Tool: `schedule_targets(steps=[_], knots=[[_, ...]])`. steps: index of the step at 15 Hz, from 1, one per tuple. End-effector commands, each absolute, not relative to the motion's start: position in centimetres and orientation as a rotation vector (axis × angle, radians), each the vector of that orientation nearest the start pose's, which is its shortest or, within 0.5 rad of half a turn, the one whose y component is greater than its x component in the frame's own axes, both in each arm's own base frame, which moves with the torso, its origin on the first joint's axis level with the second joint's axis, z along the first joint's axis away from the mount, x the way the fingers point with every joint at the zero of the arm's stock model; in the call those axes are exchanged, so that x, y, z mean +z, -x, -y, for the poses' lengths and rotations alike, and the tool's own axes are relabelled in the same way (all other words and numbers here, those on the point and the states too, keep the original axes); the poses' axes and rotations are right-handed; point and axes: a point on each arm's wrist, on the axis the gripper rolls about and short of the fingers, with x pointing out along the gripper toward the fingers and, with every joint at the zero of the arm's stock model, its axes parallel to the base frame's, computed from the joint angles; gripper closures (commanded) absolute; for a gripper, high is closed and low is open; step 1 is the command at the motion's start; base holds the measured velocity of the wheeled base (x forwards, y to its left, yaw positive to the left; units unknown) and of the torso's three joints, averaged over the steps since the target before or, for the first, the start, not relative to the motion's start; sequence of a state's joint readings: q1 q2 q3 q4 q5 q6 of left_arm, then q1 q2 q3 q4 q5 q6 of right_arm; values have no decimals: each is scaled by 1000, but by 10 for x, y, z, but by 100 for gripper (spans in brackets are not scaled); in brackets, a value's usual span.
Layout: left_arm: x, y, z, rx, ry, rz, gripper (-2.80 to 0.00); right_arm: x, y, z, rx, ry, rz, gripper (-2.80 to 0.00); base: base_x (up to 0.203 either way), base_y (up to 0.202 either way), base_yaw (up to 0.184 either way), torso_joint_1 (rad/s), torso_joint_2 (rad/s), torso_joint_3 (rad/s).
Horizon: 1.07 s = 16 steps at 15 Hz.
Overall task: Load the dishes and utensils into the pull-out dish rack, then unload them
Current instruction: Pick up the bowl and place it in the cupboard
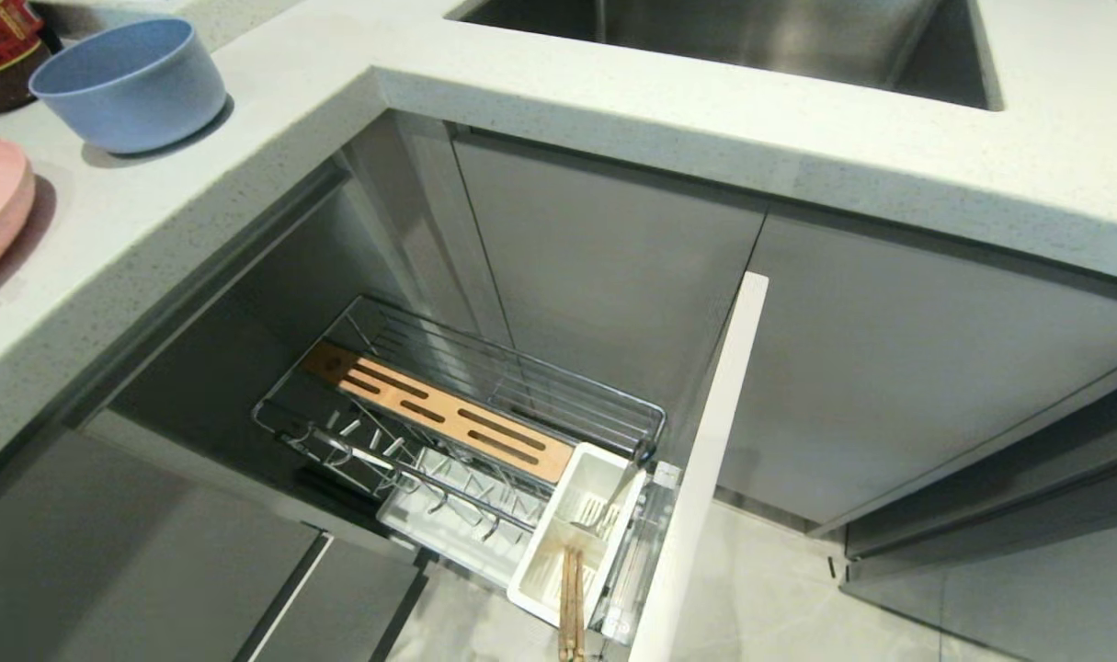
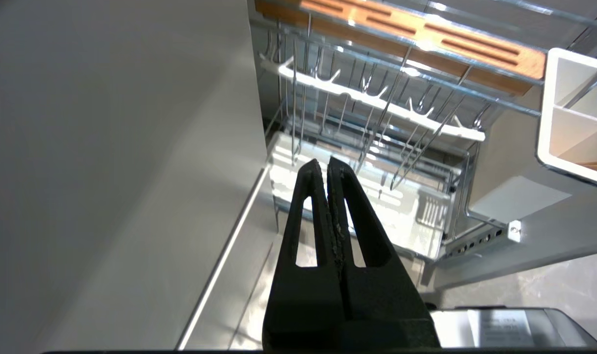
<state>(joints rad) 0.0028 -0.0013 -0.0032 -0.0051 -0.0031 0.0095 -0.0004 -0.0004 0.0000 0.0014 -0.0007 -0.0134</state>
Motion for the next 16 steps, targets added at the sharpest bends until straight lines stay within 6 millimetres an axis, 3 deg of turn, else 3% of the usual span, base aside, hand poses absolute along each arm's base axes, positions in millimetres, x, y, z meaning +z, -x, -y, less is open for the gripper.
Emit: schedule_targets(steps=[1,8,9,11,16], knots=[[77,23,0,1,-8,8,0,75,23,0,-1,14,-1,0,0,0,0,2,-7,-95],[77,23,0,0,-29,11,0,75,23,0,-2,14,-2,0,0,0,0,1,1,-13],[84,25,0,-1,-32,38,0,75,23,0,-1,14,-2,0,0,0,0,0,0,0],[120,39,0,-6,-35,158,0,75,23,0,0,14,-2,0,0,0,0,0,0,0],[252,102,1,3,-108,451,0,75,23,0,0,14,-2,0,0,0,0,0,0,0]])
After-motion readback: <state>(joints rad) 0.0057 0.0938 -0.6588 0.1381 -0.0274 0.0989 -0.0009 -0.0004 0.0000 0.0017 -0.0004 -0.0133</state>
